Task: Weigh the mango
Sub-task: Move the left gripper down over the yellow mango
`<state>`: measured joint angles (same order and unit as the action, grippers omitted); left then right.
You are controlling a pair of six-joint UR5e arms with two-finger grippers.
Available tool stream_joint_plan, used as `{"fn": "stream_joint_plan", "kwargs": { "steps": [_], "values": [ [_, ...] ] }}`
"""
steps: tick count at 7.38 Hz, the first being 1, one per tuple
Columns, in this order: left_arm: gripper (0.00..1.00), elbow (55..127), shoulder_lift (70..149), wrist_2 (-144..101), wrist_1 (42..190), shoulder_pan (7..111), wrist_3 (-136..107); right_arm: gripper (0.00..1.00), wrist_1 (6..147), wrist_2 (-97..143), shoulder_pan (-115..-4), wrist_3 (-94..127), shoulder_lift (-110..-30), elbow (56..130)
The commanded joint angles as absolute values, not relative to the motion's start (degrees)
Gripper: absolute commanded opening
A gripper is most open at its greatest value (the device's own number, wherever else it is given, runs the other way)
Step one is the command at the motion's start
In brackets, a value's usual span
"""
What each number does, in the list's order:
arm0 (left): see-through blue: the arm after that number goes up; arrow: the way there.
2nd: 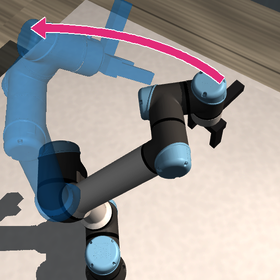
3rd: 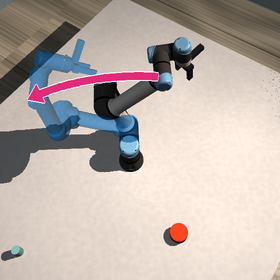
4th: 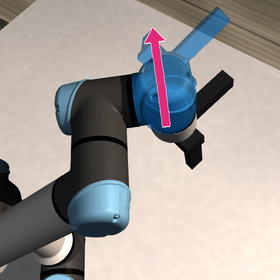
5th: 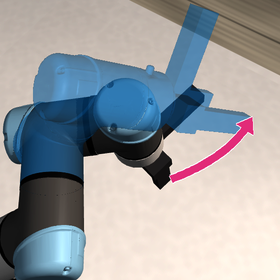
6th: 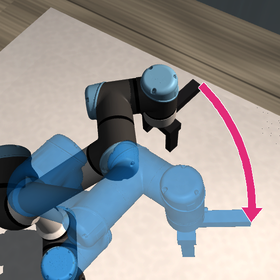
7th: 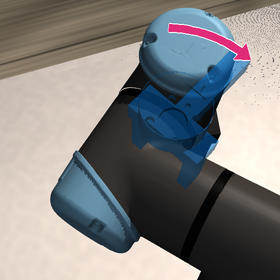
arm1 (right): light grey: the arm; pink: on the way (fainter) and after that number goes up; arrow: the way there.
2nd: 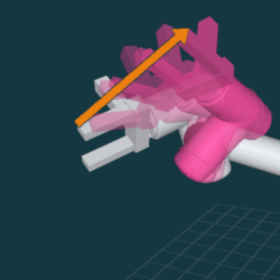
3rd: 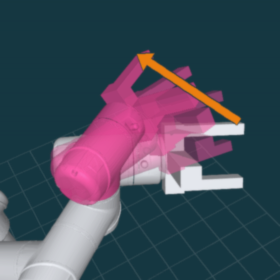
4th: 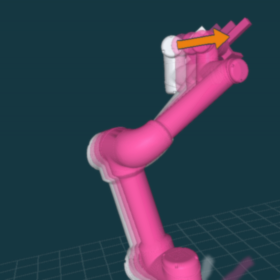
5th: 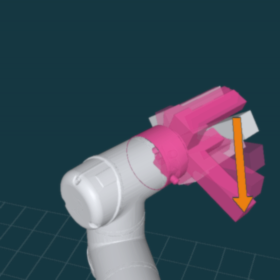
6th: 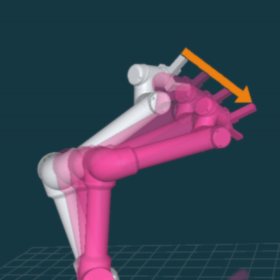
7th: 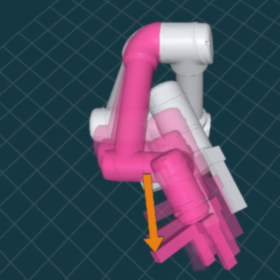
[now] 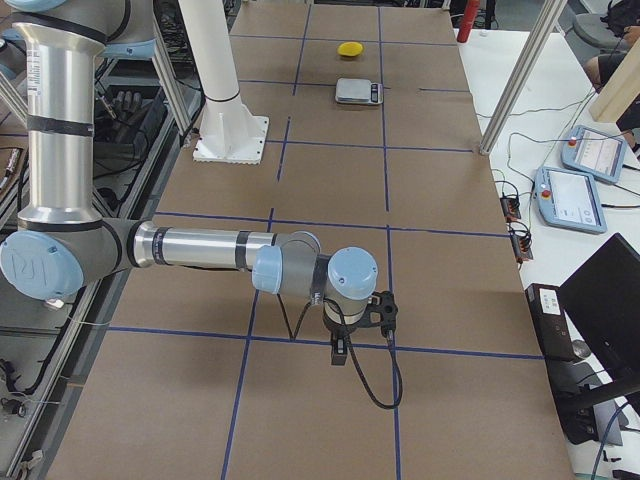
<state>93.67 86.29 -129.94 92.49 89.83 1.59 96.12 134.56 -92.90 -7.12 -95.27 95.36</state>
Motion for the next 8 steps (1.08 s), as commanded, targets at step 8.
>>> {"fn": "stream_joint_plan", "kwargs": {
  "steps": [8],
  "values": [
    [1.0, 95.8, 88.5, -130.2, 111.2, 71.8, -33.7, 1.0, 96.2, 134.6, -92.9, -7.1, -95.3, 95.4]
  ]
}}
